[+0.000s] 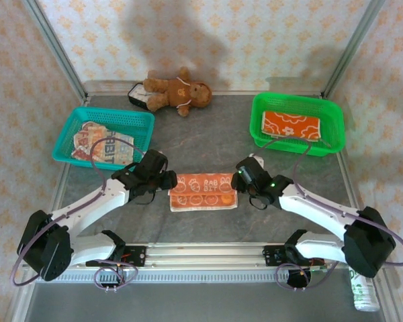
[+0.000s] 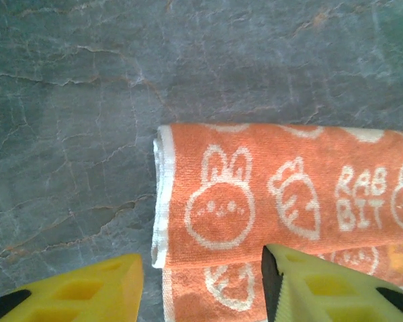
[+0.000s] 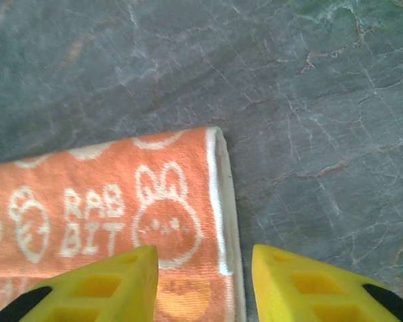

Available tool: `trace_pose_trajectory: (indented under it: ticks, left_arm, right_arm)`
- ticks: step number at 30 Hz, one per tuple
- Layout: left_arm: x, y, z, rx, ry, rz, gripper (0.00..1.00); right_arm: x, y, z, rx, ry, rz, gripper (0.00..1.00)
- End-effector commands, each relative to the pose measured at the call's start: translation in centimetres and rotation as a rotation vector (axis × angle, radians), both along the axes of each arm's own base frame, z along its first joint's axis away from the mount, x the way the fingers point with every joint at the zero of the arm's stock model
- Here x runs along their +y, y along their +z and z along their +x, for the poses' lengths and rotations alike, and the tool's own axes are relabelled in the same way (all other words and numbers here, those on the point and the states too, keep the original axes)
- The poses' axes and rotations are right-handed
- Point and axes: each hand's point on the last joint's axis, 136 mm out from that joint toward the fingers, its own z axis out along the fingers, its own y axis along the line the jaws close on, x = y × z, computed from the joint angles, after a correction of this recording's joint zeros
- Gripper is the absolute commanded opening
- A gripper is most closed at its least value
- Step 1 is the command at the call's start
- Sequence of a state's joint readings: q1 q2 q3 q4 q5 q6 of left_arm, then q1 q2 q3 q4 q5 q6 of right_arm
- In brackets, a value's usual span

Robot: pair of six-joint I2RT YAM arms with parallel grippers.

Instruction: Fold and stack the towels

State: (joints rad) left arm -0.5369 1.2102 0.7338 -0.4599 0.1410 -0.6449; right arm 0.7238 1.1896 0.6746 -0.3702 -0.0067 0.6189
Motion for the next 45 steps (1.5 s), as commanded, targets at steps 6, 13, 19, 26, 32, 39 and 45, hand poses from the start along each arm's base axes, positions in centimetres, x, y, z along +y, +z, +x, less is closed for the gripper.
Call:
trace_pose_trajectory:
  ticks: [6,13,19,26,32,39,45]
  left_arm:
    - [0.3,-4.2,0.2,0.125,0.033,0.080,0.35]
    - [0.5,-5.5,0.0,0.149,0.024,0.103,0.31]
    - [0.5,-6.3,-0.3,0.163,0.019,0.107,0.26]
    - [0.2,-6.6,-0.6,0.176,0.026,0.079,0.15]
    - [0.3,-4.8,-0.7,0.159,0.044,0.057,0.00]
    - [0.9,-2.3,-1.8,0.179,0.073,0.057,0.00]
    - [0.9,-0.4,-3.0,0.174,0.083,0.026,0.00]
  right_arm:
    - [0.2,-3.0,0.3,0.102,-0.037,-0.071,0.31]
    - [0.9,-4.5,0.3,0.133,-0.029,-0.054,0.31]
    - [1.5,-5.1,0.4,0.152,-0.015,-0.041,0.30]
    - [1.7,-5.5,0.2,0.165,-0.013,-0.036,0.17]
    - [0.9,-3.8,0.3,0.135,-0.025,-0.052,0.00]
    - [0.0,-1.2,-0.4,0.121,-0.017,-0.073,0.00]
    - [-0.5,0.1,-1.7,0.135,0.002,-0.056,0.00]
